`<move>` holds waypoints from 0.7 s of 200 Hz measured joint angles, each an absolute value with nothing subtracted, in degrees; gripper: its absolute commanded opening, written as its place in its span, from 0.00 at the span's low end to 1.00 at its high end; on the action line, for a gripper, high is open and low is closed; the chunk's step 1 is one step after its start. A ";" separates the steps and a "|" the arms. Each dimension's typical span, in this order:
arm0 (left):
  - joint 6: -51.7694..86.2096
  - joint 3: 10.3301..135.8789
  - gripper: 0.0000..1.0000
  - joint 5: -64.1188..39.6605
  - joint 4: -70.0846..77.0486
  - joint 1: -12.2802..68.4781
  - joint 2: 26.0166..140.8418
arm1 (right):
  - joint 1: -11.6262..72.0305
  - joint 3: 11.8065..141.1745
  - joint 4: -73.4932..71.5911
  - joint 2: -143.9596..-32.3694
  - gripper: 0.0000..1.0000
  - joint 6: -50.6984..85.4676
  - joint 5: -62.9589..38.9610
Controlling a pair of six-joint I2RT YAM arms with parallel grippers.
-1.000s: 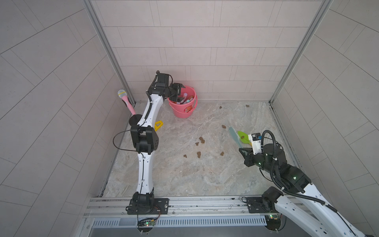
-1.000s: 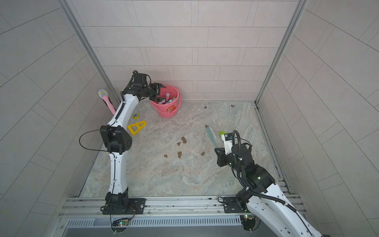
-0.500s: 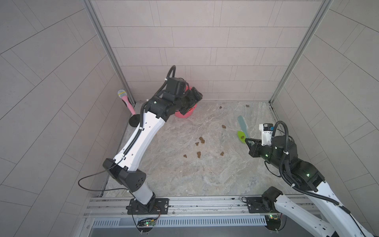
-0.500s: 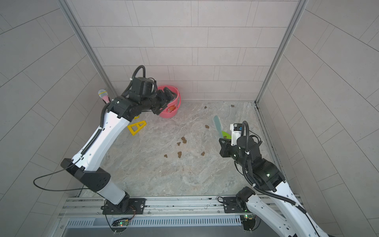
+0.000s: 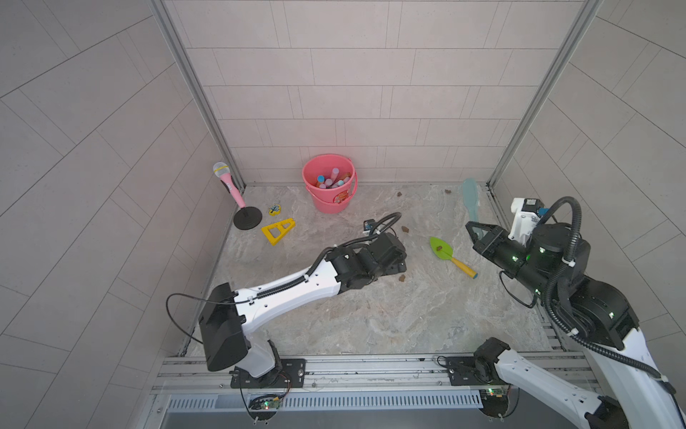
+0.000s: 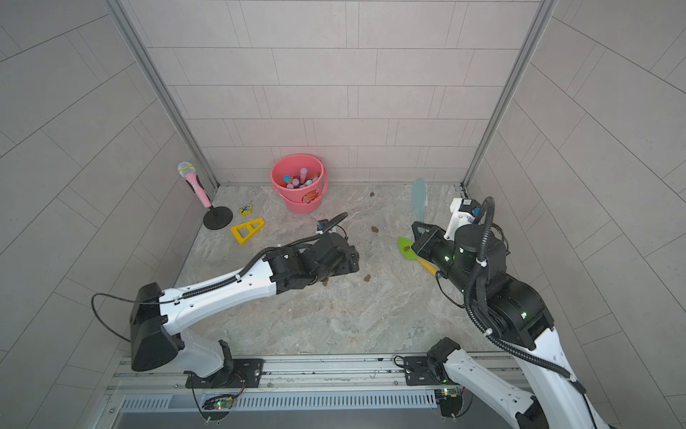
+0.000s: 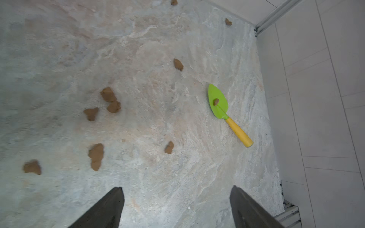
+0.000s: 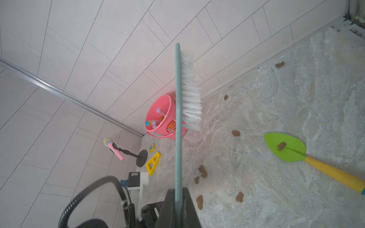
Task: Brush the soil off the hand trowel and place it into the bucket
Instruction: Pick up the hand trowel from the center of the board.
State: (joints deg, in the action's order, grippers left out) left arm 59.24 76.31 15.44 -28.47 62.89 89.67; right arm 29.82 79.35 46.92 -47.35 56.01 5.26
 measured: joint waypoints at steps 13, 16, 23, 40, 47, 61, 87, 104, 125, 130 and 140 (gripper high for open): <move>60.64 77.54 0.88 17.06 -25.67 65.93 94.59 | 29.82 79.70 47.90 -48.31 0.00 58.00 5.74; 60.99 78.11 0.88 17.21 -25.30 66.48 96.18 | 29.82 79.68 48.05 -48.49 0.00 58.43 5.80; 61.67 80.23 0.87 17.43 -24.73 67.75 100.20 | 29.82 79.66 48.36 -48.90 0.00 59.51 5.98; 62.76 87.90 0.86 17.06 -23.97 69.76 110.98 | 29.82 79.53 48.80 -49.50 0.00 61.80 6.37; 63.22 91.94 0.86 16.43 -24.01 70.32 115.57 | 29.82 79.44 48.93 -49.39 0.00 62.81 6.50; 63.72 100.47 0.85 15.35 -24.43 70.98 123.81 | 29.82 78.70 48.71 -48.42 0.00 64.95 6.63; 63.70 114.21 0.85 15.27 -25.96 71.11 134.72 | 29.82 74.43 47.72 -45.45 0.00 68.69 6.74; 63.37 123.22 0.86 16.19 -27.35 70.87 140.77 | 29.82 71.11 47.48 -43.62 0.00 70.63 6.55; 62.98 132.75 0.90 17.15 -27.86 70.48 147.24 | 29.82 68.18 46.96 -43.51 0.00 71.94 5.61; 62.89 134.96 0.90 17.19 -27.88 70.30 148.83 | 29.82 67.68 46.89 -43.55 0.00 72.10 5.39; 63.02 138.67 0.94 17.19 -27.94 70.04 151.61 | 29.82 66.87 46.85 -43.55 0.00 72.34 4.97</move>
State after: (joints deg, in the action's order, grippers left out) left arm 63.02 138.67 17.19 -27.94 70.04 151.61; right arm 29.82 66.87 46.85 -43.55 72.34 4.97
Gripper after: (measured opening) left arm 0.903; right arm 0.079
